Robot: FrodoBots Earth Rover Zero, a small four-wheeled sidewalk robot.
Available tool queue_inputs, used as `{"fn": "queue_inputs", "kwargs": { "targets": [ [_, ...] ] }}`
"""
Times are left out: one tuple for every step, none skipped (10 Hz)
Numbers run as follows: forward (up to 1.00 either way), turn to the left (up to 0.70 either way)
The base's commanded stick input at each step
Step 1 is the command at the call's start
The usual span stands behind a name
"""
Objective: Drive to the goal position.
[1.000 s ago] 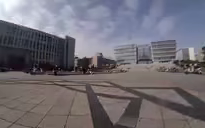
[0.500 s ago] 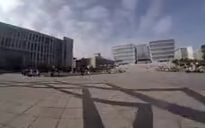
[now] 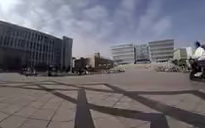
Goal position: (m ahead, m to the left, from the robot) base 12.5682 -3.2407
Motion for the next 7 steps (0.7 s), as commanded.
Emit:
{"fn": "queue_inputs", "kwargs": {
  "targets": [
    [0.85,0.00],
    [0.85,0.00],
    [0.85,0.00],
    [0.85,0.00],
    [0.85,0.00],
    [0.85,0.00],
    [0.85,0.00]
  ]
}}
